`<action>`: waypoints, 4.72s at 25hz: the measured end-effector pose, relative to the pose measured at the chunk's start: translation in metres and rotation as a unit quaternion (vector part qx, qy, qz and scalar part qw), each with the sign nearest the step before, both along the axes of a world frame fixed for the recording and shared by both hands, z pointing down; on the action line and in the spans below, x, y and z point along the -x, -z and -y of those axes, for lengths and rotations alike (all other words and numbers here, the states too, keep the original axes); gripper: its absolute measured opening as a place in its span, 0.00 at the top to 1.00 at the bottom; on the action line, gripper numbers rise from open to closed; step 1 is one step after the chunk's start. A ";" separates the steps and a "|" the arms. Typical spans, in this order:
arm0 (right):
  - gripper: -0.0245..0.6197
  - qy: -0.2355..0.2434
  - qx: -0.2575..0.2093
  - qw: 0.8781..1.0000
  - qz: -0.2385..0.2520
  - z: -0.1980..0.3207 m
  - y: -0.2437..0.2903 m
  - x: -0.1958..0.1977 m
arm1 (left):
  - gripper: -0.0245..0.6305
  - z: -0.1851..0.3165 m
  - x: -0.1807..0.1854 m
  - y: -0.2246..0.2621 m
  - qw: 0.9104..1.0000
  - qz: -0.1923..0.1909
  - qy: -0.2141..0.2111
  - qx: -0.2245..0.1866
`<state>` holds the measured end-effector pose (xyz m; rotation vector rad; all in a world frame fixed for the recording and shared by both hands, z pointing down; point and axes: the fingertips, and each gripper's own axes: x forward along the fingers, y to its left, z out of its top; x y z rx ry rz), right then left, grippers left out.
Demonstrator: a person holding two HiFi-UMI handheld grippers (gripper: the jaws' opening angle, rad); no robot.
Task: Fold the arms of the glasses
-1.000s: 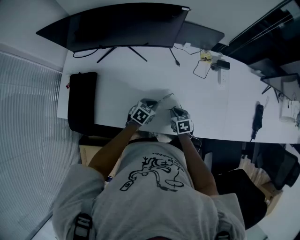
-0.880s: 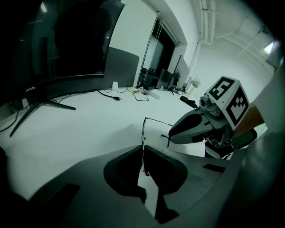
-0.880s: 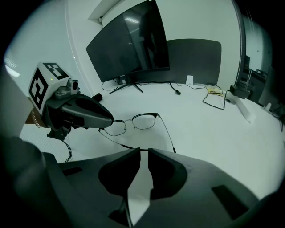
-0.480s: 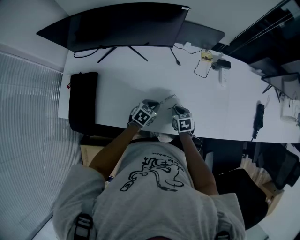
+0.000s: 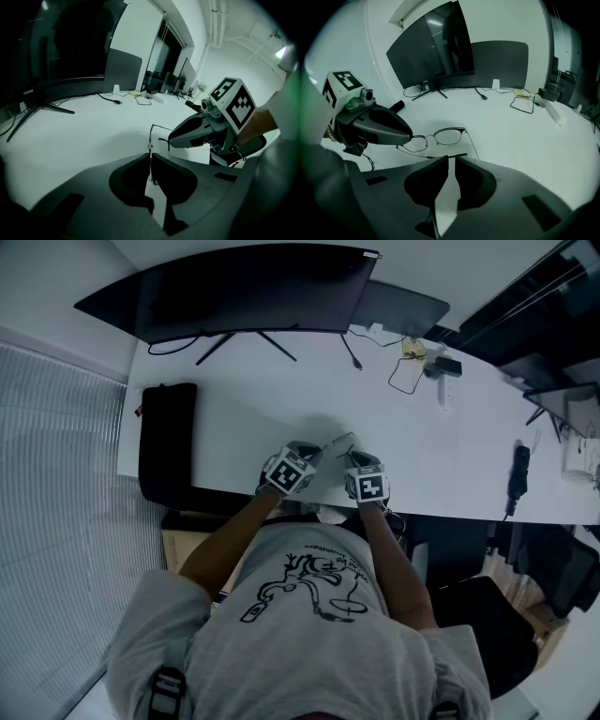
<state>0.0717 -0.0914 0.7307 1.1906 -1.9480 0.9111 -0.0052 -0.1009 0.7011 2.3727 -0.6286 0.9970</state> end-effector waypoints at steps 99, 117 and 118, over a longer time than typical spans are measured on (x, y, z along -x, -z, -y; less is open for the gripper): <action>0.90 0.008 0.007 0.999 0.030 -0.020 0.012 -0.006 | 0.92 -0.022 -0.022 -0.002 0.999 -0.016 0.012 0.029; 0.91 0.003 0.004 1.000 0.027 -0.006 0.017 -0.003 | 0.92 -0.022 -0.029 0.000 0.999 -0.023 -0.003 0.036; 0.91 0.003 0.004 1.000 0.027 -0.006 0.017 -0.003 | 0.92 -0.023 -0.030 0.000 0.999 -0.022 -0.006 0.037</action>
